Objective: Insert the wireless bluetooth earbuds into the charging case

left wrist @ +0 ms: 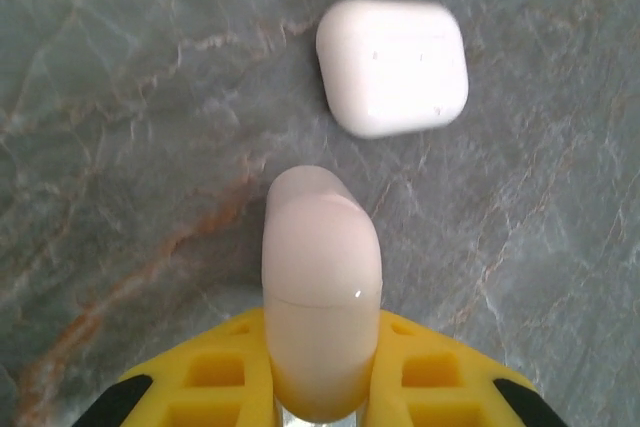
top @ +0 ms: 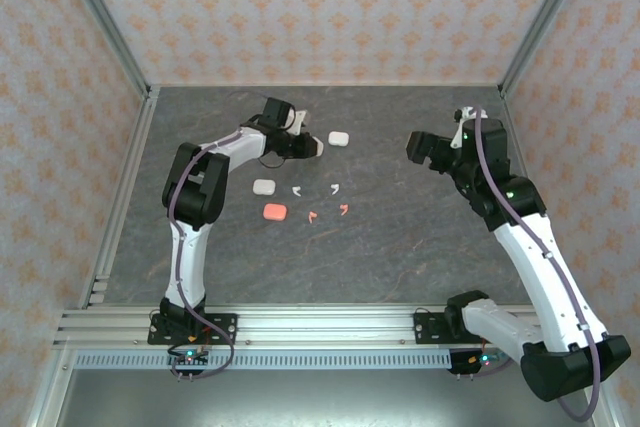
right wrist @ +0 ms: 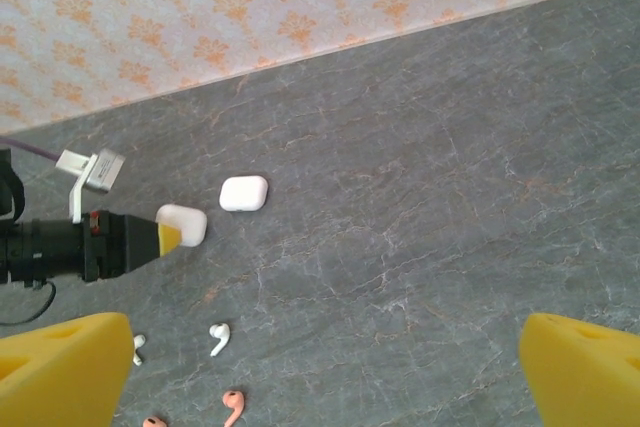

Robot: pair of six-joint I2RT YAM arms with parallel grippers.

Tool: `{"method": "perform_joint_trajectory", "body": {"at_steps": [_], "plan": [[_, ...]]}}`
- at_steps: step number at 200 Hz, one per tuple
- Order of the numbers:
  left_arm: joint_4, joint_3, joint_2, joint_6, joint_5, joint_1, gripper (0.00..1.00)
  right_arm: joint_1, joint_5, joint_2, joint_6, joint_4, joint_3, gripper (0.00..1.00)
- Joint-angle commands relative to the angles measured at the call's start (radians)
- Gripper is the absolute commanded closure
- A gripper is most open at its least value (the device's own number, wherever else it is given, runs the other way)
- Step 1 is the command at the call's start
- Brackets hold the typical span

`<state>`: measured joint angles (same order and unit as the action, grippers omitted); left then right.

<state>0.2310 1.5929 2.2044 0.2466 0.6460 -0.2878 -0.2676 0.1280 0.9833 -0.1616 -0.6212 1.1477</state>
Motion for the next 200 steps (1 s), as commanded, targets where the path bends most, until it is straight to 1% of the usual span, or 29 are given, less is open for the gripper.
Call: {"method": "perform_joint_trajectory", "body": {"at_steps": [1,16,48,69,78,90,110,121,143,155,165,176,188,200], "plan": [[0.057,0.041,0.022,0.034,-0.025,0.006,0.77,0.002,0.032,-0.021,0.038,0.003,-0.001,0.01],[0.058,0.040,0.021,0.036,-0.033,0.011,0.62,0.002,0.049,-0.023,0.043,0.000,0.003,0.01],[0.087,0.035,-0.001,0.009,-0.062,0.017,0.47,0.002,0.075,-0.020,0.043,0.002,0.004,0.01],[0.089,0.022,-0.044,-0.003,-0.074,0.028,0.42,0.003,0.110,-0.017,0.043,0.010,0.003,0.01],[0.081,0.010,-0.074,0.000,-0.073,0.038,0.40,0.002,0.104,-0.015,0.043,0.015,-0.002,0.01],[0.059,-0.018,-0.125,0.006,-0.072,0.052,0.39,0.003,0.090,-0.012,0.034,0.016,-0.010,0.01],[0.018,-0.088,-0.236,0.022,-0.088,0.075,0.38,-0.015,0.145,-0.005,0.021,0.063,-0.043,0.01],[-0.004,-0.138,-0.316,0.030,-0.109,0.085,0.37,-0.051,0.176,0.006,0.014,0.100,-0.064,0.00],[-0.028,-0.246,-0.469,0.047,-0.169,0.098,0.36,-0.188,0.177,0.050,0.033,0.184,-0.108,0.01],[-0.037,-0.314,-0.554,0.063,-0.221,0.103,0.36,-0.265,0.178,0.088,0.044,0.230,-0.121,0.01],[-0.047,-0.381,-0.633,0.099,-0.285,0.108,0.35,-0.331,0.176,0.135,0.067,0.252,-0.116,0.01],[-0.079,-0.470,-0.725,0.141,-0.351,0.115,0.32,-0.396,0.166,0.194,0.085,0.247,-0.087,0.01],[-0.098,-0.561,-0.820,0.187,-0.414,0.127,0.26,-0.440,0.197,0.298,0.086,0.224,-0.034,0.00],[-0.087,-0.631,-0.902,0.224,-0.457,0.144,0.21,-0.475,0.240,0.389,0.084,0.216,0.013,0.05]]}}
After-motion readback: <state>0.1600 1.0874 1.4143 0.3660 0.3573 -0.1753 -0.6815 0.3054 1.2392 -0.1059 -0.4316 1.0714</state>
